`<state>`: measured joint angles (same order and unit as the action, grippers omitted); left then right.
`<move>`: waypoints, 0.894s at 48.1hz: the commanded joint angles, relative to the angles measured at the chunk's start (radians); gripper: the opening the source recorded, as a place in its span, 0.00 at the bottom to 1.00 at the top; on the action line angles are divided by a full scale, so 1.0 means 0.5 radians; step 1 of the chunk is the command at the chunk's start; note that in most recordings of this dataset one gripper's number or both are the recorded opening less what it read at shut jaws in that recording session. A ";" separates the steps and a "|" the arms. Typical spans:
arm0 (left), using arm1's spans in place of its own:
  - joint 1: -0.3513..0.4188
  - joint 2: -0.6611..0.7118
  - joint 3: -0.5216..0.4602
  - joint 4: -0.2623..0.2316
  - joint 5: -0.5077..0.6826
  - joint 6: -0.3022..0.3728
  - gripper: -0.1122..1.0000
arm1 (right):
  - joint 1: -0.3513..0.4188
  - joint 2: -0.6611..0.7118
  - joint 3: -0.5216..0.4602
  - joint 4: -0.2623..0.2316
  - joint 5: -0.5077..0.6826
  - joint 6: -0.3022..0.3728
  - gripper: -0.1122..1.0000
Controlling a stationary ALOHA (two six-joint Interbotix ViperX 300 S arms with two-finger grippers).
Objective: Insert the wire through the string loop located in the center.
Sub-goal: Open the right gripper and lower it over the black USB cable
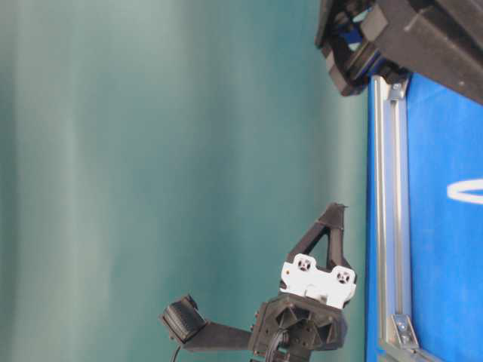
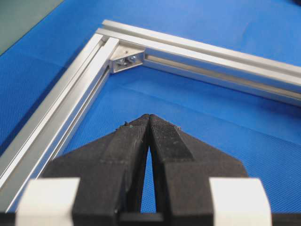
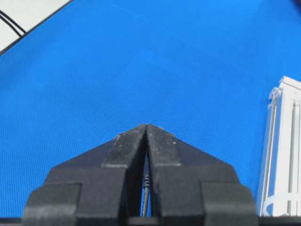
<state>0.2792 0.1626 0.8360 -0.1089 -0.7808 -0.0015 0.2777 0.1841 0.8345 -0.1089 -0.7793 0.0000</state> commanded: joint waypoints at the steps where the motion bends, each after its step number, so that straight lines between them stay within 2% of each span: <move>1: -0.012 -0.089 -0.021 0.046 0.028 0.018 0.10 | 0.006 -0.150 -0.034 0.003 -0.012 0.018 0.10; 6: -0.012 -0.095 -0.015 0.046 0.058 0.021 0.10 | 0.009 -0.181 -0.018 0.003 0.015 0.018 0.06; 27: -0.012 -0.098 -0.006 0.049 0.061 0.021 0.10 | 0.000 -0.230 0.015 0.003 0.055 0.150 0.06; 31: -0.012 -0.098 -0.006 0.052 0.061 0.021 0.10 | 0.000 -0.230 0.009 0.006 0.071 0.172 0.15; 34: -0.012 -0.098 -0.006 0.049 0.058 0.021 0.10 | 0.000 -0.230 0.003 0.006 0.086 0.181 0.26; 37: -0.012 -0.098 -0.006 0.049 0.058 0.021 0.10 | 0.000 -0.230 -0.003 0.012 0.110 0.184 0.40; 43: -0.012 -0.101 -0.006 0.049 0.058 0.021 0.10 | 0.000 -0.230 -0.015 0.028 0.166 0.184 0.75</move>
<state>0.2746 0.1442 0.8391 -0.0874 -0.7455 0.0077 0.2777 0.0966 0.8452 -0.1012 -0.7041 0.0905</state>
